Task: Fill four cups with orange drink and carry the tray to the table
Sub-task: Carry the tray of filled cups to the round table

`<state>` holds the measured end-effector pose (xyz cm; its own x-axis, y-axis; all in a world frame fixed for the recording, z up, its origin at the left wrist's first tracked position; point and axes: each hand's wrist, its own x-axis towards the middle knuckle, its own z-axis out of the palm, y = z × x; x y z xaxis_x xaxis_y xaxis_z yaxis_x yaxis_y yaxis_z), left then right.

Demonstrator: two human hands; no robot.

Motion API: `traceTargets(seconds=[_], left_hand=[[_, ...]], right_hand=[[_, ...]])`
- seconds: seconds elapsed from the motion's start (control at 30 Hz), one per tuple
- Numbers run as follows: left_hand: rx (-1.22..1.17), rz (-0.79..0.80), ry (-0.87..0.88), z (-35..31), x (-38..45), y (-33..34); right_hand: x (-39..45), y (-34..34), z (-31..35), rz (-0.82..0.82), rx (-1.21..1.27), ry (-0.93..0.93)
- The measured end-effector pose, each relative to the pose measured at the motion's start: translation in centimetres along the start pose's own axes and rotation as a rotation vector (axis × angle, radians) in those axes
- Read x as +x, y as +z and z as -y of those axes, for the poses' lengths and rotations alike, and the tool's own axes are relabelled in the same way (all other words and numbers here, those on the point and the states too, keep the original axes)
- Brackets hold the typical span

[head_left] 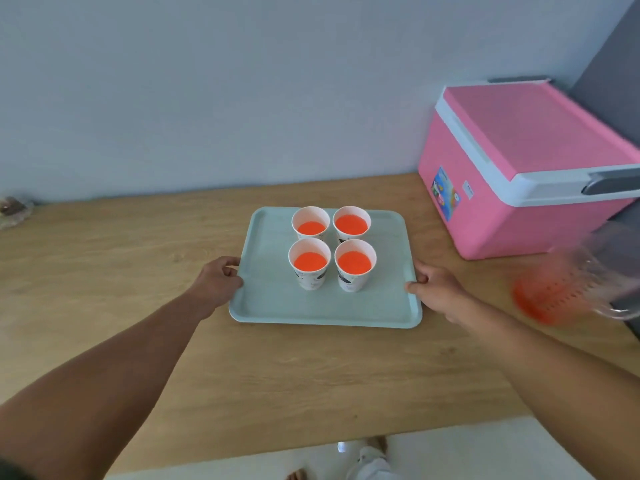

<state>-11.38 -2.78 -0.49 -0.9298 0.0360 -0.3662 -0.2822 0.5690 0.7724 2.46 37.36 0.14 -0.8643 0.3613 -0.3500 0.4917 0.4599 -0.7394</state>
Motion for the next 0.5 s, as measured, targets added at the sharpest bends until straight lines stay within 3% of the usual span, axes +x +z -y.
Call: traceTargets(seconds=[0.5], left_hand=[[0.072,0.324,0.237,-1.4,-4.7,1.9]], right_hand=[[-17.4,0.3,-5.3,-0.240,0.079,0.137]])
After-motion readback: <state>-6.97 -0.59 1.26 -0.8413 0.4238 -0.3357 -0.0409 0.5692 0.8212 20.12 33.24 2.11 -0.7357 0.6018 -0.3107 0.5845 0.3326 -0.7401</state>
